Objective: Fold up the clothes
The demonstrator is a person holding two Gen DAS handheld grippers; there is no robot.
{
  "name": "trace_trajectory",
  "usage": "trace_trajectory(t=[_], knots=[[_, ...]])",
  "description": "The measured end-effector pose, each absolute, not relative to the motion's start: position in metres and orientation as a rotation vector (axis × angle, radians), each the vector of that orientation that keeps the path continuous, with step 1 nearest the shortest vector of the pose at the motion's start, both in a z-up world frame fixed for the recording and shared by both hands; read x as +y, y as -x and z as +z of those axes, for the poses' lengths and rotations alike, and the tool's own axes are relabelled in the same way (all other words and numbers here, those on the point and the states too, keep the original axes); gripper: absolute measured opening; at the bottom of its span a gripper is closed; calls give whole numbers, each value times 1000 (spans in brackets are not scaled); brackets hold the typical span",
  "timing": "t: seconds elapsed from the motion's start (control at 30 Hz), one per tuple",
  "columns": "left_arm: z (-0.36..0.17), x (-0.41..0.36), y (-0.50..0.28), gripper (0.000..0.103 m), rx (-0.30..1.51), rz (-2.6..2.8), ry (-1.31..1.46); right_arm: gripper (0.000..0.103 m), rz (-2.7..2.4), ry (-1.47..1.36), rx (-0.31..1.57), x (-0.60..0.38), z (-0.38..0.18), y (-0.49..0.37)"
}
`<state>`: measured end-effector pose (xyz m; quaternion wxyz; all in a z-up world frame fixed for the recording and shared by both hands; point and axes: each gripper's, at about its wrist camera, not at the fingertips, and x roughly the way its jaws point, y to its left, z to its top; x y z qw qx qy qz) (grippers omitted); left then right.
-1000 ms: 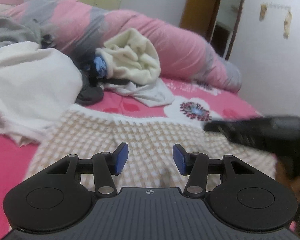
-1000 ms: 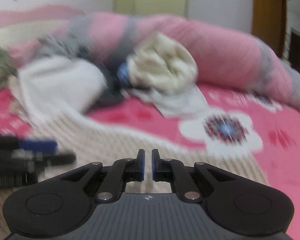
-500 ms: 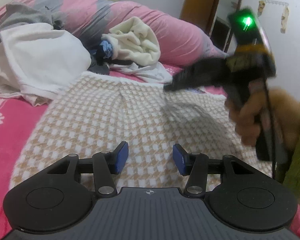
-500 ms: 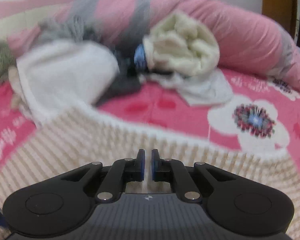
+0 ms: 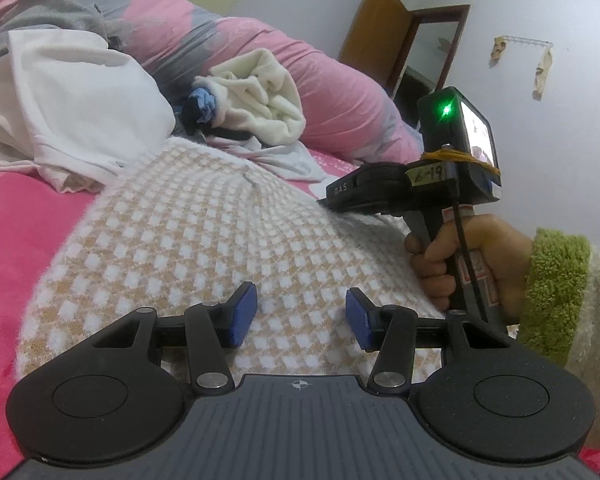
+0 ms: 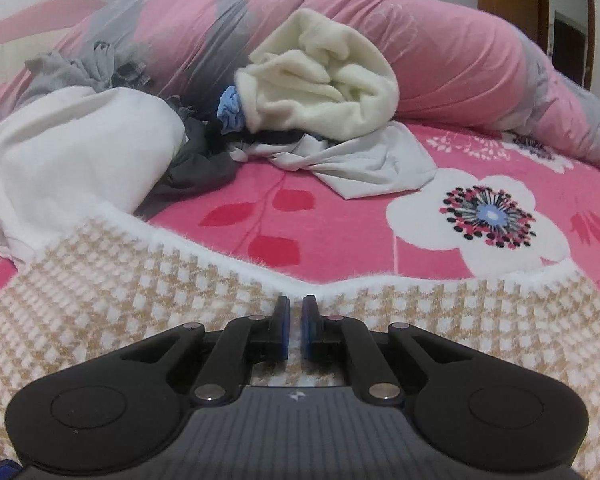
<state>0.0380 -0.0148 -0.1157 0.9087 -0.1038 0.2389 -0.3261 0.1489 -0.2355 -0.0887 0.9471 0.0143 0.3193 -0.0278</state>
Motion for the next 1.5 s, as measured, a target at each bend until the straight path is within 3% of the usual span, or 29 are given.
trace_trajectory(t=[0.97, 1.17, 1.37, 1.5], knots=[[-114, -33, -28, 50, 484, -560, 128, 6, -27, -117, 612, -247, -93, -143], [-104, -30, -23, 50, 489, -573, 122, 8, 4, -79, 673, -246, -71, -149], [-95, -27, -19, 50, 495, -586, 117, 16, 144, -147, 620, -259, -20, -90], [-88, -25, -16, 50, 499, -595, 113, 16, 146, -39, 689, -250, -45, -65]])
